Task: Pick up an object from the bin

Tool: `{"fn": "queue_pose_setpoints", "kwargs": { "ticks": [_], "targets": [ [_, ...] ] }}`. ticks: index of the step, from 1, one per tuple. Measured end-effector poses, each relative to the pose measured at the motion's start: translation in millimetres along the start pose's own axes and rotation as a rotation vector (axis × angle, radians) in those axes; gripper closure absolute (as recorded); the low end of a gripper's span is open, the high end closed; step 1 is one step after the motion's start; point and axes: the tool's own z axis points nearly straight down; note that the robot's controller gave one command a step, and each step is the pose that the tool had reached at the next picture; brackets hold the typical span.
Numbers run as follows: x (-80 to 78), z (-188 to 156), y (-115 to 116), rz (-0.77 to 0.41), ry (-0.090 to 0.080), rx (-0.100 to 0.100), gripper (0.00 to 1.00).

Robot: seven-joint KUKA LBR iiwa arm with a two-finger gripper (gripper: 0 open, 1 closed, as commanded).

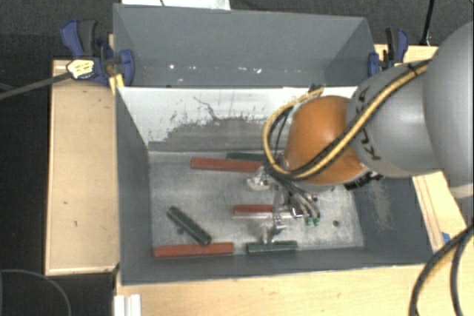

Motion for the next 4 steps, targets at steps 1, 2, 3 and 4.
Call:
{"fn": "queue_pose_setpoints", "kwargs": {
  "ticks": [1,2,3,4],
  "targets": [
    [-5.9,-5.5,9.2,0.119,-0.006,-0.001,1.0],
    [-5.9,-5.5,9.2,0.119,-0.006,-0.001,1.0],
    [-5.8,-6.1,9.2,0.12,-0.006,-0.001,1.0],
    [-5.8,-6.9,8.9,0.121,-0.004,0.0,1.0]
  ]
}}
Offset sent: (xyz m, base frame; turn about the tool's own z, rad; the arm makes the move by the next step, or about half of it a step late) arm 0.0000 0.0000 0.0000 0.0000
